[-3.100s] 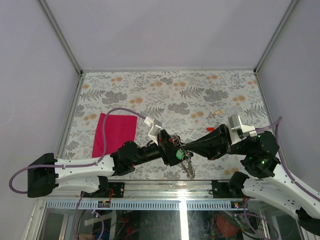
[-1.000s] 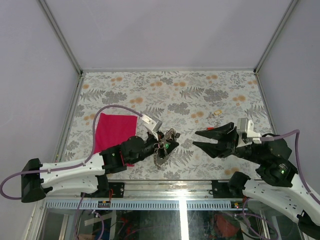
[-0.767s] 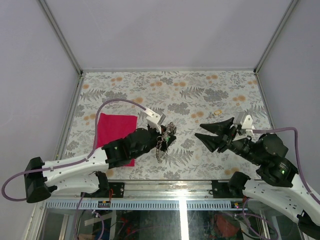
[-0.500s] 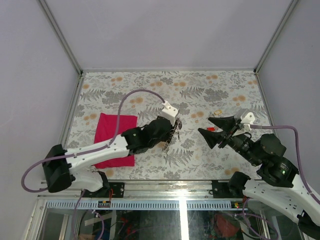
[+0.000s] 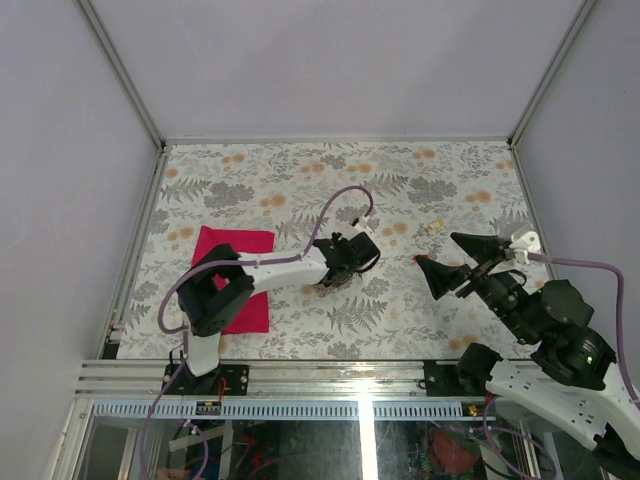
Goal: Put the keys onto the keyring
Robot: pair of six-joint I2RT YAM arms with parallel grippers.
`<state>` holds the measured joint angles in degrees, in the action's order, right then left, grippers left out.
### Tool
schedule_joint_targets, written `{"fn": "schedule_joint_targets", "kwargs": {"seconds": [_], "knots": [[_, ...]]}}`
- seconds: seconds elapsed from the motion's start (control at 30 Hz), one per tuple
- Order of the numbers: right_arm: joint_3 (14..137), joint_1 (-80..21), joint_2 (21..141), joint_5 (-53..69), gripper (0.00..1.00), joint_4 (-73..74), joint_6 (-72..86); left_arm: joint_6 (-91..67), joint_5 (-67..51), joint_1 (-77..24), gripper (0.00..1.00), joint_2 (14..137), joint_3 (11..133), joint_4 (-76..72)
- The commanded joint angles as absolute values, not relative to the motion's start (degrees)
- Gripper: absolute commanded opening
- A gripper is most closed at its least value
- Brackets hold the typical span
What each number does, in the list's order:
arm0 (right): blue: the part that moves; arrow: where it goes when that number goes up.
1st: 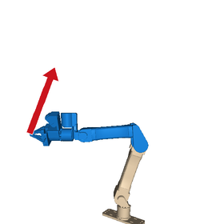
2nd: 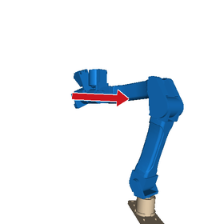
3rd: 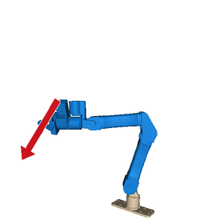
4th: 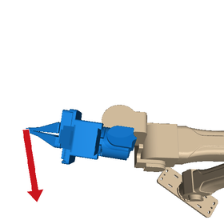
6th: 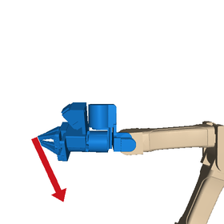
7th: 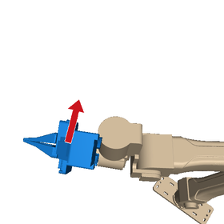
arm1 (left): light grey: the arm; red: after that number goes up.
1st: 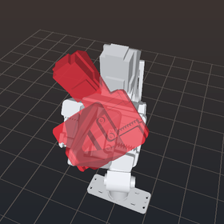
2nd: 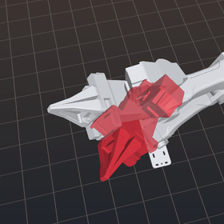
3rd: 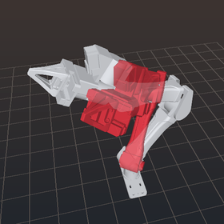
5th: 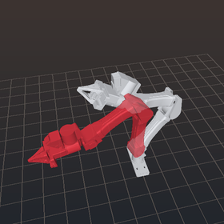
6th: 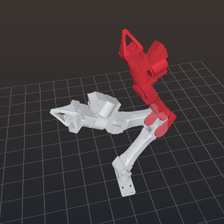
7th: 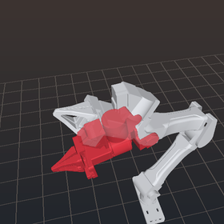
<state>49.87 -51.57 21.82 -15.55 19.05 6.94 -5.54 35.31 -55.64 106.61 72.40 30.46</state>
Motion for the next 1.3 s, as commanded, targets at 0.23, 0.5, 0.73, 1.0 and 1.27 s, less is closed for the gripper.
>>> {"fn": "schedule_joint_targets", "kwargs": {"seconds": [0.23, 0.5, 0.73, 1.0, 1.27], "knots": [[51.16, -51.31, 19.69, -18.22, 0.97, 18.85, 8.21, -2.46, 39.61, -53.88, 0.09, 112.60, 76.39, 32.24], [49.20, -51.33, 16.05, -20.21, 0.99, 17.13, 10.23, -3.67, 36.24, -54.28, 0.35, 109.85, 74.16, 29.74], [48.01, -51.33, 14.69, -19.31, 0.99, 15.17, 9.65, -4.11, 34.57, -54.23, 0.45, 105.04, 71.06, 28.33], [44.69, -51.25, 14.06, -20.46, 0.99, 11.21, 6.47, -4.45, 27.66, -53.85, 0.64, 92.00, 65.69, 23.64], [47.30, -51.33, 20.02, -25.64, 0.99, 19.49, 5.91, -12.97, 17.92, -47.01, 0.95, 69.15, 54.73, 14.00]]}}
